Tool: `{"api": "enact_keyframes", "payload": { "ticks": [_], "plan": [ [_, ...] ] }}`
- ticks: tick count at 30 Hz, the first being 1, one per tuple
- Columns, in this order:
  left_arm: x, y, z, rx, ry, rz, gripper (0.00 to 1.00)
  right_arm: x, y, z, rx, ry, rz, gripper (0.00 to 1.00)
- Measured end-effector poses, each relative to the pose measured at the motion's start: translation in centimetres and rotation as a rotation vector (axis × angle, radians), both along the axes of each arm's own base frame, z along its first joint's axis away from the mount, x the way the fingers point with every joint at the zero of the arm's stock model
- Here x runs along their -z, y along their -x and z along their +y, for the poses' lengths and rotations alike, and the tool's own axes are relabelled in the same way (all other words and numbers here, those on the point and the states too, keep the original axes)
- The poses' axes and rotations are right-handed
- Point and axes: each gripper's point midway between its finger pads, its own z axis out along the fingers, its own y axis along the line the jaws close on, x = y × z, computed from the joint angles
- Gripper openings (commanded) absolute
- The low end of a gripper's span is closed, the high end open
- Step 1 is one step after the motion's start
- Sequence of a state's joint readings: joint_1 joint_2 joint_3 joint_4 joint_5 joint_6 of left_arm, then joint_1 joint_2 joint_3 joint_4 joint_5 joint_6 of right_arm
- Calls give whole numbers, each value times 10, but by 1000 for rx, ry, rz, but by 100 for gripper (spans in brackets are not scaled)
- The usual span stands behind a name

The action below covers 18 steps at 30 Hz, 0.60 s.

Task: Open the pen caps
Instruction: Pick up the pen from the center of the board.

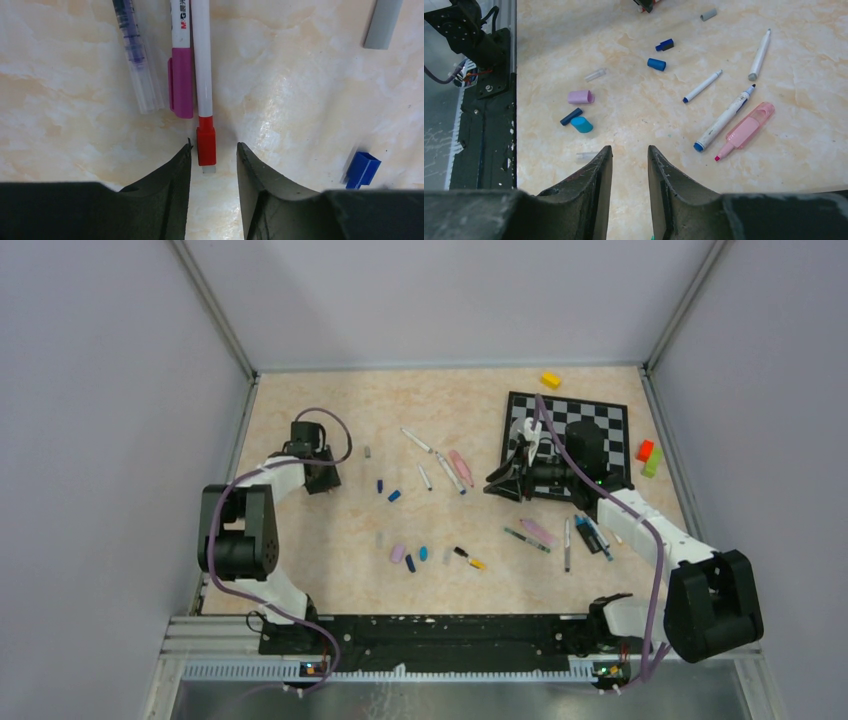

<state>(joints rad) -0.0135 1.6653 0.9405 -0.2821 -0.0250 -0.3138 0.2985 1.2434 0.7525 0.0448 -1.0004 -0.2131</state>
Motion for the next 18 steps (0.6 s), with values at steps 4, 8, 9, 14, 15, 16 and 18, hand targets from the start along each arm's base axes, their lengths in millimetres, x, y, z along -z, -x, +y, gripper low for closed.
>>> {"api": "enact_keyframes", "payload": {
  "ticks": [4, 8, 9, 14, 15, 16, 18],
  "plan": [
    [0, -5, 0, 0, -2, 0, 36, -1, 1, 0, -8, -5, 1, 28],
    [1, -7, 1, -2, -8, 0, 32, -1, 3, 1, -15, -8, 1, 28],
    [0, -7, 2, -3, -9, 0, 29, -2, 3, 1, -16, -9, 1, 28],
    [1, -7, 2, -2, -14, 3, 16, -5, 4, 0, -20, -13, -10, 27],
    [1, -7, 2, -1, -13, 5, 14, -5, 5, 0, -20, -13, -11, 27],
    [1, -6, 2, 2, -11, 6, 12, -5, 5, 1, -21, -14, -11, 27],
    [1, -6, 0, 8, -5, 7, 10, -5, 5, 1, -22, -14, -12, 27]
  ]
}}
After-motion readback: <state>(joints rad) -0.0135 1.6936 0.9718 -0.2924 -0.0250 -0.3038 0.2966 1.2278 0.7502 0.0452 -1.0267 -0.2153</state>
